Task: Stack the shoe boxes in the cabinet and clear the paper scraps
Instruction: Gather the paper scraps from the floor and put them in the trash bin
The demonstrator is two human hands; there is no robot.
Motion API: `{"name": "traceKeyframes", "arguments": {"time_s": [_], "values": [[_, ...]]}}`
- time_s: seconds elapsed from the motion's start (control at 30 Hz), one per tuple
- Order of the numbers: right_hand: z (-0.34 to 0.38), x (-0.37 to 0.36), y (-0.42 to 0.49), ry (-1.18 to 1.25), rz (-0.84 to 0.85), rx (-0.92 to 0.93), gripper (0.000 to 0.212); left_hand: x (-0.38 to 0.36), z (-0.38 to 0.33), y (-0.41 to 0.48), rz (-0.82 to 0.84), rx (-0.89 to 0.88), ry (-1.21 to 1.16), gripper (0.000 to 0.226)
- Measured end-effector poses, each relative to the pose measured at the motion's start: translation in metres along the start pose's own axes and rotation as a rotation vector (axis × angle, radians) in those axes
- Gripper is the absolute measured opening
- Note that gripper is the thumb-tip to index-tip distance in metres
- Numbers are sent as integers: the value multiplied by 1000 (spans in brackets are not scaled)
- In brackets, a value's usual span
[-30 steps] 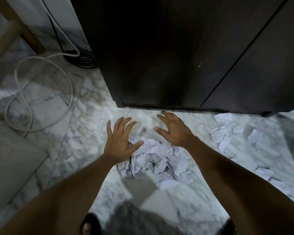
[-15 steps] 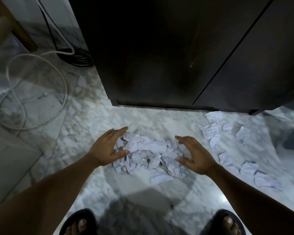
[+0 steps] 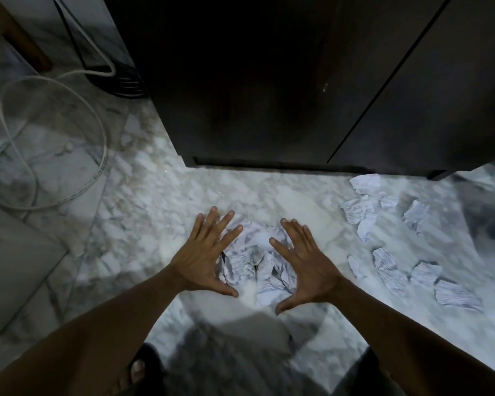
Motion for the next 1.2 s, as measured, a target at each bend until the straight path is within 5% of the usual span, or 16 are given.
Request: {"name": "traceKeyframes", "arguments": {"time_s": [0.2, 0.5, 0.6, 0.83, 1.07, 1.2], "values": [[5, -8, 10, -63, -48, -36, 110, -10, -4, 3, 44, -26, 117, 89], [-5, -6, 11, 31, -192, -180, 42, -9, -9, -5, -155, 181, -34, 38], [-9, -7, 9, 80, -240, -184, 40, -6, -11, -4, -214, 203, -70, 31], [-8, -5, 7, 107, -213, -200, 81, -7, -20, -3, -187, 122, 125, 69], [-10, -11, 8, 36, -214, -153, 52, -16, -24, 0, -138, 148, 146, 44], [-10, -9, 8, 50, -211, -165, 49, -14, -34, 4, -169, 326, -30, 40]]}}
Point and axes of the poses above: each hand's wrist, its own y-axis towards the middle knuckle, its own x-axis out of the back of the hand, z = x × y, the point moved 6 cm from there along y, towards the middle knuckle, and after that the axes turned 1 degree about -z, right-handed, at the moved point
